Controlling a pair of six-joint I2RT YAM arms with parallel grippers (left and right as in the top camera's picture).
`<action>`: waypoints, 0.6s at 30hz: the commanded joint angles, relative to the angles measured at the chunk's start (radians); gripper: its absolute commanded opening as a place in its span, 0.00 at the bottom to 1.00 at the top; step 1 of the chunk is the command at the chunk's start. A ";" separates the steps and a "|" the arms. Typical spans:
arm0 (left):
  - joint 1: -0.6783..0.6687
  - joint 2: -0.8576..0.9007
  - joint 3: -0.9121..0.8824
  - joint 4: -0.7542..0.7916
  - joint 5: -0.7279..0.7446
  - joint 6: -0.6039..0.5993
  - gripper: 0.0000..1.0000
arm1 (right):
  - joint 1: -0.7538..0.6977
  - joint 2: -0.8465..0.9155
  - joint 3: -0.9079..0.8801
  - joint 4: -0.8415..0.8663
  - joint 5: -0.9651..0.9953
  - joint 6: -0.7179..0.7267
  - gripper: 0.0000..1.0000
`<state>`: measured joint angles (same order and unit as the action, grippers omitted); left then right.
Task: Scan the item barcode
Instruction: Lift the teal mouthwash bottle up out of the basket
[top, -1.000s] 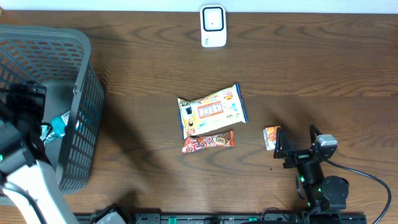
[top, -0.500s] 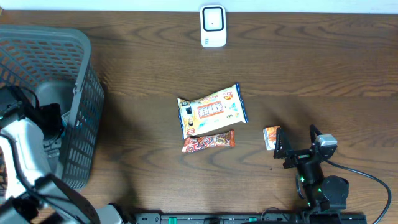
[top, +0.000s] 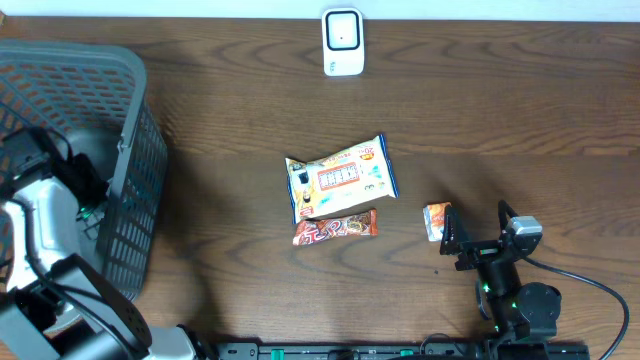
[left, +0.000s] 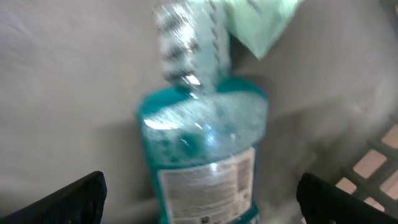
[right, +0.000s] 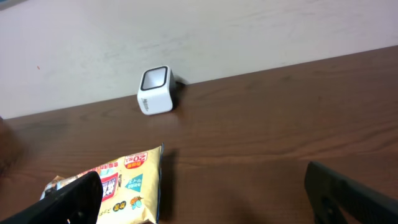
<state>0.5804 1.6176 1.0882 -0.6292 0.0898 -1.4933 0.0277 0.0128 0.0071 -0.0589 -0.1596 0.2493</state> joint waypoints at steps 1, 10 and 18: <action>-0.037 0.047 0.016 0.037 -0.025 -0.039 0.98 | 0.011 -0.004 -0.002 -0.003 0.004 0.005 0.99; -0.056 0.189 0.016 0.131 -0.024 -0.080 0.98 | 0.011 -0.004 -0.002 -0.003 0.004 0.005 0.99; -0.056 0.289 0.016 0.156 -0.023 0.026 0.79 | 0.011 -0.004 -0.002 -0.003 0.004 0.005 0.99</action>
<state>0.5255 1.8099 1.1427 -0.4656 0.0826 -1.5414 0.0277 0.0128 0.0071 -0.0589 -0.1596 0.2493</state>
